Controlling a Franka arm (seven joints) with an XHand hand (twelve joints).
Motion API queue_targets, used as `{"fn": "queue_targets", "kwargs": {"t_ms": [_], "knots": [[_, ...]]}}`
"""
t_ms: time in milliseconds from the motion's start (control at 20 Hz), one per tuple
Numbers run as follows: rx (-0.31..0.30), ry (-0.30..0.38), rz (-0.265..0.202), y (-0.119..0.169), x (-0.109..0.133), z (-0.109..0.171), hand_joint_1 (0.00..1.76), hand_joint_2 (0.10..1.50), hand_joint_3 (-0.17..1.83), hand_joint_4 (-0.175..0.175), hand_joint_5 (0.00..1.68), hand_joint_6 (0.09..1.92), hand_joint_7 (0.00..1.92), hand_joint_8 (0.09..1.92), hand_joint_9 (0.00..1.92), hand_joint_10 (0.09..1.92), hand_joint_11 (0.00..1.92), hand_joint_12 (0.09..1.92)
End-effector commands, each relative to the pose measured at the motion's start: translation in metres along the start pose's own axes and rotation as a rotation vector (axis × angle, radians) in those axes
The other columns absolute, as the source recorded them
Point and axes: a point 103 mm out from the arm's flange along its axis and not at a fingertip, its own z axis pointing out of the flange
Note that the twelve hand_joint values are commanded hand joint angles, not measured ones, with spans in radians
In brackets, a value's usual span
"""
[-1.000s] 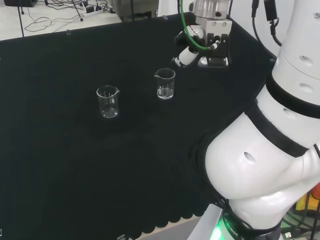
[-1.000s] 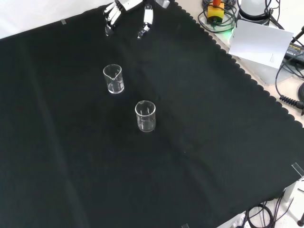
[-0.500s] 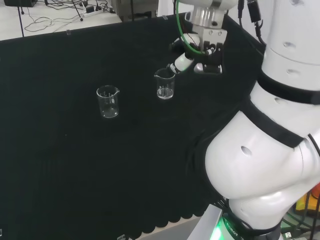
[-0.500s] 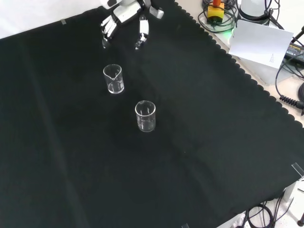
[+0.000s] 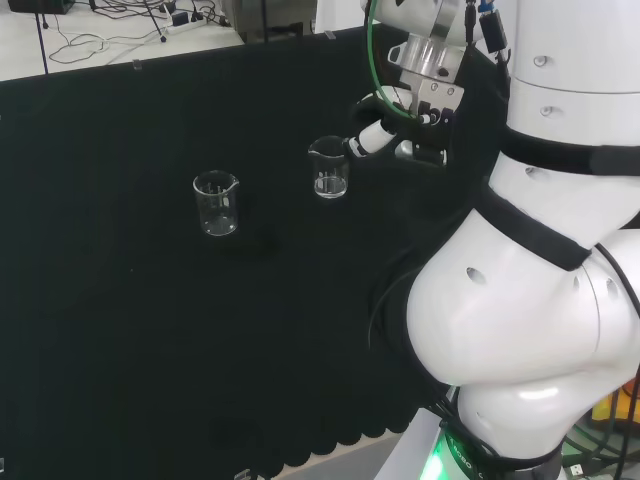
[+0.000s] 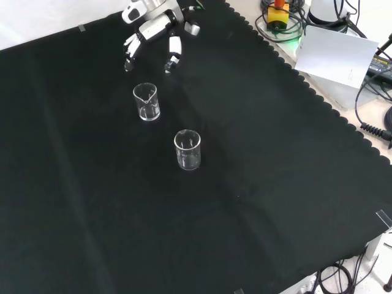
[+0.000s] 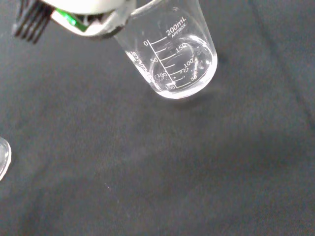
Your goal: Pick up the beaker on the right.
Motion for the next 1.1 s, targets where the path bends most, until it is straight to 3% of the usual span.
{"fn": "queue_targets", "kwargs": {"t_ms": [50, 200, 350, 700, 1100], "knots": [[0.019, 0.069, -0.039, 0.013, -0.008, 0.019, 0.75, 0.56, 0.57, -0.06, 0.4, 0.09, 0.17, 0.69, 0.33, 0.69, 0.02, 1.43], [0.021, 0.074, -0.05, 0.017, -0.01, 0.028, 0.73, 0.55, 0.54, -0.06, 0.4, 0.09, 0.16, 0.7, 0.31, 0.7, 0.01, 1.43], [-0.038, 0.089, -0.068, 0.018, -0.011, 0.034, 0.71, 0.55, 0.5, -0.061, 0.38, 0.09, 0.13, 0.7, 0.29, 0.7, 0.0, 1.43], [-0.109, 0.131, -0.091, 0.024, -0.013, 0.045, 0.71, 0.55, 0.48, -0.062, 0.39, 0.09, 0.13, 0.7, 0.26, 0.7, 0.0, 1.4], [-0.082, 0.168, -0.115, 0.04, -0.018, 0.055, 0.74, 0.54, 0.46, -0.061, 0.38, 0.09, 0.12, 0.7, 0.24, 0.69, 0.0, 1.38]]}}
